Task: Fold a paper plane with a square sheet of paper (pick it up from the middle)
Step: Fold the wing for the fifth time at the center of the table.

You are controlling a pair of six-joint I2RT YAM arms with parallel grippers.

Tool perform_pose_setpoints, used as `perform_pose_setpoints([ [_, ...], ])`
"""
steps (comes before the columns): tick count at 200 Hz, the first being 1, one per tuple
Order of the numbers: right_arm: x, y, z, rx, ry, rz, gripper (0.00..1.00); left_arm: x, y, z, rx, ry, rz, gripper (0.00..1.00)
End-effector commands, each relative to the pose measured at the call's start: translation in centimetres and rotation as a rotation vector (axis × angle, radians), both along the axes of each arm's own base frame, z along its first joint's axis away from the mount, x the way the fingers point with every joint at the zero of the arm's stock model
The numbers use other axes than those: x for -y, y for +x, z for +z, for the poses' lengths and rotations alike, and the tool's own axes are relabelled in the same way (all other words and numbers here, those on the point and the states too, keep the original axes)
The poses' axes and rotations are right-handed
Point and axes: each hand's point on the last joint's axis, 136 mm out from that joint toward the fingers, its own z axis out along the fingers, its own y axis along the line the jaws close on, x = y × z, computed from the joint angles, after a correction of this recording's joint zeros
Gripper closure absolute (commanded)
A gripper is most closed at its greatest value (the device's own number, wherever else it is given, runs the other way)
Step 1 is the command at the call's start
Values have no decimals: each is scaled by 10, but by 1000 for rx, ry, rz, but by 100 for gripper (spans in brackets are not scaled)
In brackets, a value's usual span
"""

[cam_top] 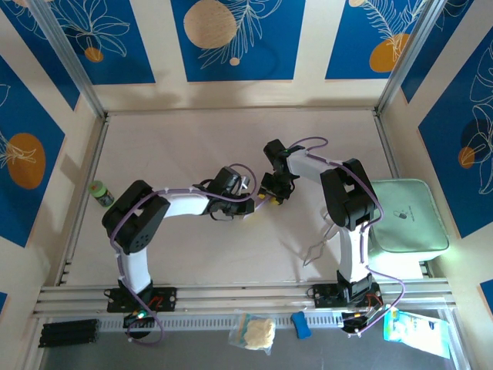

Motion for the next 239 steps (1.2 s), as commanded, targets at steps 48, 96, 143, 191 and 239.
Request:
perform_pose_setpoints([
  [48, 54, -34, -98, -132, -274, 11, 58, -8, 7, -15, -3, 64, 11, 89],
  [96, 53, -32, -96, -127, -271, 11, 58, -13, 4, -23, -40, 90, 29, 91],
  [143, 39, -10, -61, -30, -168, 29, 56, -16, 1, -25, -65, 101, 33, 91],
  [191, 24, 25, 31, 203, 27, 29, 51, -16, -3, -24, -79, 90, 27, 93],
  [239, 6, 32, 92, 471, 222, 109, 43, -14, -3, -21, -79, 79, 22, 94],
])
